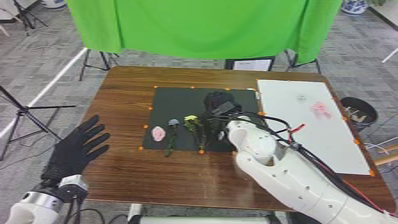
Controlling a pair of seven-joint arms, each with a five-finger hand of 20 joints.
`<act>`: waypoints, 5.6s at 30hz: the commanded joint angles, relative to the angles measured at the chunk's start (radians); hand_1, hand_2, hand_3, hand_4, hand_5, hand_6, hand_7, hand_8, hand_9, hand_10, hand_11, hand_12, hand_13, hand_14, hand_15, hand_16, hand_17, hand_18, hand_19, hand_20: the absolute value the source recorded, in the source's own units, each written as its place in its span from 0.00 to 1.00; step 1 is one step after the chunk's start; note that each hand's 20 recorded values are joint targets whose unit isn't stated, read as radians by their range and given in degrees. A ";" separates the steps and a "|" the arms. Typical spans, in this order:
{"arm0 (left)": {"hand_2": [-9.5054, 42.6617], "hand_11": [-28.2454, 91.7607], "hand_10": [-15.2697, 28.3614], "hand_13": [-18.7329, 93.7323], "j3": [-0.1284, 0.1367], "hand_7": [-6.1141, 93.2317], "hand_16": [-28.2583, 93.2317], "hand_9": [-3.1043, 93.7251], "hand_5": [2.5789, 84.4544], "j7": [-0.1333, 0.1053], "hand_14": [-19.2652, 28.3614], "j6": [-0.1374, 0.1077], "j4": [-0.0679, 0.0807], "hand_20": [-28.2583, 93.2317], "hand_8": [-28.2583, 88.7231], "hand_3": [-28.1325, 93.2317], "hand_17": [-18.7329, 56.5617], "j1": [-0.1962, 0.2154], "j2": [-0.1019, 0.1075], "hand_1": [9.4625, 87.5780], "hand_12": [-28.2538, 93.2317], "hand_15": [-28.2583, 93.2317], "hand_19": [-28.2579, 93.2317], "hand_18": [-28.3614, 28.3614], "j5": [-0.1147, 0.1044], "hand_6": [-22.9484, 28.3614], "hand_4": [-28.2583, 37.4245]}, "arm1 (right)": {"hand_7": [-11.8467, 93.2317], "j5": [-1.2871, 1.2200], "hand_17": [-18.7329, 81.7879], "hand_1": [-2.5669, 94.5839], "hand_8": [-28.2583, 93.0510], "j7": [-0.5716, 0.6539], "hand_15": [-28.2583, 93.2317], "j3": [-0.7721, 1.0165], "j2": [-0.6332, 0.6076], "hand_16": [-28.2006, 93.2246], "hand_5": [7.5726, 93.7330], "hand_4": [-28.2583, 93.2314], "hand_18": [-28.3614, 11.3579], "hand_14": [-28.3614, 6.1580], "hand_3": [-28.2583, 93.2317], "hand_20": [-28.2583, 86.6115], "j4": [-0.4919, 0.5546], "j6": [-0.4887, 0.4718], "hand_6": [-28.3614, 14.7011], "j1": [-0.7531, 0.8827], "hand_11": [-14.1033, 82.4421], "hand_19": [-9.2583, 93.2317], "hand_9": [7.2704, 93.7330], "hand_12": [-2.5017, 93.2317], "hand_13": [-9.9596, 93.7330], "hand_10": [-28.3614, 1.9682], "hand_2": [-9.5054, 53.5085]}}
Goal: Arrange flowers
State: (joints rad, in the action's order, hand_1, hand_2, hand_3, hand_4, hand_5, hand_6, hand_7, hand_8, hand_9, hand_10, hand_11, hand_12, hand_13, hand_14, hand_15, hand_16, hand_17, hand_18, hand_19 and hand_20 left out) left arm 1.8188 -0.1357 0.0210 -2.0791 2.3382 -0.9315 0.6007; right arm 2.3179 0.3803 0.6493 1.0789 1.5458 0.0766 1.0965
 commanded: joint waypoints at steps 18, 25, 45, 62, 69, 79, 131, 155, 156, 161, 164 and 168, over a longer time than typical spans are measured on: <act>0.12 0.35 0.58 0.29 0.012 0.24 0.27 0.25 0.26 0.005 0.70 0.006 -0.006 0.31 0.16 0.80 0.09 0.022 -0.010 0.18 0.39 0.40 0.49 0.85 -0.004 0.50 0.00 | 0.44 -0.075 0.49 0.19 0.11 0.047 0.88 0.187 -0.086 0.52 0.54 0.00 0.16 0.56 0.93 0.74 0.113 -0.142 0.62 0.032 0.48 0.96 0.67 0.31 0.71 0.56 0.00; 0.12 0.35 0.58 0.29 0.021 0.24 0.27 0.25 0.26 -0.001 0.70 0.001 -0.011 0.31 0.16 0.80 0.09 0.033 -0.019 0.19 0.39 0.40 0.49 0.85 -0.004 0.50 0.00 | 0.40 -0.119 0.43 0.21 0.12 0.161 0.87 0.285 -0.237 0.45 0.28 0.02 0.16 0.46 0.96 0.73 0.118 -0.212 0.53 0.042 0.44 0.91 0.36 0.29 0.55 0.46 0.00; 0.12 0.35 0.58 0.29 0.030 0.24 0.27 0.24 0.26 -0.004 0.70 0.001 -0.014 0.31 0.16 0.81 0.09 0.048 -0.017 0.18 0.39 0.41 0.49 0.85 -0.003 0.50 0.00 | 0.23 -0.185 0.40 0.24 0.20 0.332 0.84 0.444 -0.373 0.38 0.08 0.00 0.16 0.44 0.96 0.71 -0.002 -0.409 0.42 0.134 0.19 0.88 0.18 0.26 0.49 0.31 0.00; 0.13 0.35 0.58 0.29 0.032 0.24 0.27 0.25 0.26 -0.007 0.70 0.001 -0.017 0.31 0.16 0.81 0.09 0.049 -0.018 0.19 0.39 0.41 0.49 0.85 -0.002 0.50 0.00 | 0.38 -0.178 0.54 0.39 0.10 0.223 0.83 0.430 -0.373 0.44 0.46 0.00 0.24 0.63 0.96 0.65 -0.061 -0.388 0.63 0.138 0.32 0.99 0.61 0.16 0.78 0.67 0.11; 0.13 0.35 0.58 0.29 0.035 0.24 0.27 0.25 0.26 -0.007 0.70 -0.001 -0.018 0.31 0.16 0.81 0.09 0.053 -0.018 0.19 0.40 0.41 0.49 0.85 -0.004 0.50 0.00 | 0.50 -0.090 0.61 0.54 0.20 0.148 0.82 0.422 -0.380 0.48 0.73 0.00 0.24 0.70 0.91 0.70 -0.035 -0.305 0.72 0.170 0.36 1.00 0.93 0.38 0.85 0.75 0.08; 0.13 0.35 0.58 0.29 0.035 0.24 0.27 0.25 0.26 -0.008 0.70 -0.004 -0.019 0.31 0.16 0.81 0.09 0.054 -0.020 0.19 0.39 0.41 0.49 0.85 -0.003 0.50 0.00 | 0.47 0.035 0.62 0.55 0.22 0.064 0.82 0.322 -0.358 0.49 0.77 0.00 0.24 0.71 0.92 0.72 0.087 -0.065 0.70 0.110 0.37 1.00 0.95 0.42 0.87 0.78 0.05; 0.13 0.35 0.58 0.29 0.018 0.24 0.27 0.25 0.26 0.008 0.70 0.007 -0.007 0.31 0.16 0.81 0.09 0.026 -0.010 0.18 0.39 0.41 0.49 0.85 -0.005 0.50 0.00 | 0.43 0.190 0.58 0.42 0.20 -0.126 0.85 -0.114 -0.263 0.50 0.75 0.00 0.25 0.69 0.90 0.74 -0.058 0.086 0.72 -0.124 0.41 1.00 0.90 0.29 0.82 0.70 0.02; 0.14 0.35 0.58 0.29 0.020 0.24 0.27 0.25 0.26 0.006 0.70 0.004 -0.009 0.31 0.16 0.81 0.09 0.033 -0.019 0.19 0.39 0.41 0.49 0.85 -0.004 0.50 0.00 | 0.35 -0.087 0.50 0.06 0.13 0.013 0.87 0.146 -0.277 0.50 0.54 0.00 0.16 0.49 0.90 0.73 0.013 -0.020 0.60 -0.047 0.45 0.97 0.64 0.29 0.69 0.55 0.17; 0.14 0.35 0.58 0.29 0.018 0.24 0.27 0.25 0.26 0.005 0.70 0.002 -0.009 0.31 0.16 0.81 0.09 0.033 -0.019 0.19 0.39 0.41 0.49 0.85 -0.004 0.50 0.00 | 0.34 -0.086 0.46 0.09 0.13 0.037 0.87 0.170 -0.277 0.49 0.46 0.01 0.15 0.46 0.91 0.72 0.010 -0.076 0.60 -0.045 0.45 0.92 0.56 0.28 0.63 0.51 0.17; 0.14 0.35 0.58 0.29 0.016 0.24 0.27 0.25 0.26 0.006 0.70 -0.001 -0.011 0.31 0.16 0.81 0.09 0.034 -0.022 0.19 0.39 0.41 0.49 0.85 -0.003 0.50 0.00 | 0.31 -0.130 0.34 0.18 0.15 0.132 0.83 0.217 -0.271 0.39 0.12 0.04 0.16 0.39 0.97 0.71 -0.051 -0.199 0.56 -0.062 0.29 0.81 0.17 0.30 0.38 0.41 0.07; 0.14 0.35 0.58 0.29 0.015 0.24 0.27 0.25 0.26 0.007 0.70 -0.001 -0.010 0.31 0.16 0.81 0.09 0.033 -0.022 0.19 0.39 0.41 0.49 0.85 -0.004 0.50 0.00 | 0.29 -0.145 0.32 0.21 0.16 0.163 0.76 0.233 -0.267 0.37 0.08 0.05 0.17 0.41 0.98 0.69 -0.092 -0.238 0.54 -0.066 0.21 0.77 0.13 0.31 0.36 0.41 0.05; 0.14 0.35 0.58 0.29 0.016 0.24 0.27 0.25 0.26 0.007 0.70 -0.002 -0.013 0.31 0.16 0.81 0.09 0.037 -0.023 0.19 0.39 0.41 0.49 0.85 -0.004 0.50 0.00 | 0.27 -0.144 0.31 0.23 0.17 0.168 0.73 0.232 -0.267 0.37 0.07 0.03 0.17 0.43 0.97 0.68 -0.151 -0.252 0.54 -0.073 0.17 0.75 0.13 0.30 0.36 0.40 0.02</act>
State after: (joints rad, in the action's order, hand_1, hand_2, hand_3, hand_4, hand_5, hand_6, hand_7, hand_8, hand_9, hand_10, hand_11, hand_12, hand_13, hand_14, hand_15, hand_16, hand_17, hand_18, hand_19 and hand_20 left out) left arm 1.8341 -0.1363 0.0209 -2.0873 2.3599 -0.9449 0.6001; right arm 2.1838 0.5371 0.8739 0.8309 1.4670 -0.1929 1.0336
